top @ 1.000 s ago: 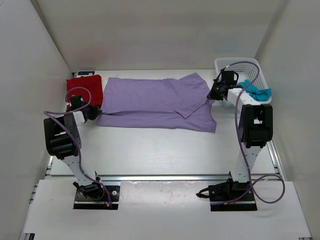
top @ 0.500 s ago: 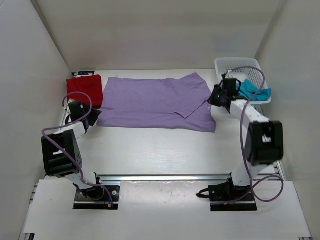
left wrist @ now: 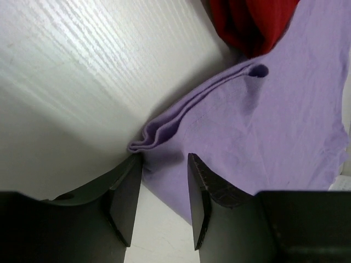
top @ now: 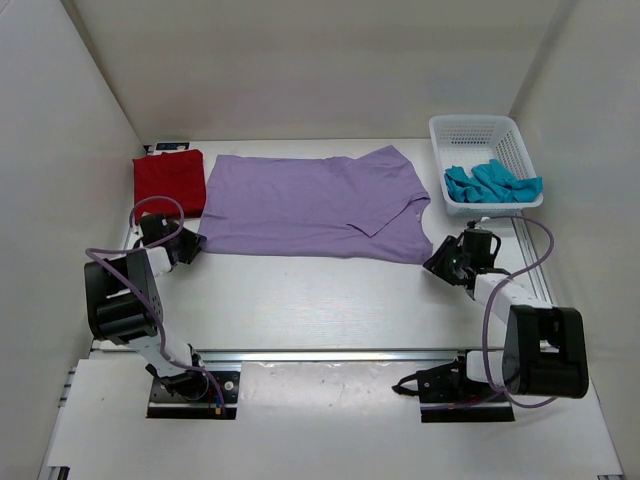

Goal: Fold and stack the t-shirts
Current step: Fold the flattened tshirt in 1/3 of the way

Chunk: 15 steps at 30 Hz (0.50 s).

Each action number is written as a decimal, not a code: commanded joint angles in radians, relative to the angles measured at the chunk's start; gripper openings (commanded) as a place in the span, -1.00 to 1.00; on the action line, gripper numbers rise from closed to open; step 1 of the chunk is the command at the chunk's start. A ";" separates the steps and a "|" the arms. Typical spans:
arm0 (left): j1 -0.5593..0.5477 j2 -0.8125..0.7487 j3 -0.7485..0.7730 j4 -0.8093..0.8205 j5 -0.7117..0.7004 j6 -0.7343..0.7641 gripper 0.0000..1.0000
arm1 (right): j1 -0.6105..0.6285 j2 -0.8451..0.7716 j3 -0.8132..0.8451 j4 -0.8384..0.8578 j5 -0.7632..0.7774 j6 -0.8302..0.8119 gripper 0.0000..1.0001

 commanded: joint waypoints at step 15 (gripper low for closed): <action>-0.012 0.050 0.036 -0.048 -0.001 0.035 -1.00 | -0.027 0.155 0.045 0.168 -0.007 0.072 -1.00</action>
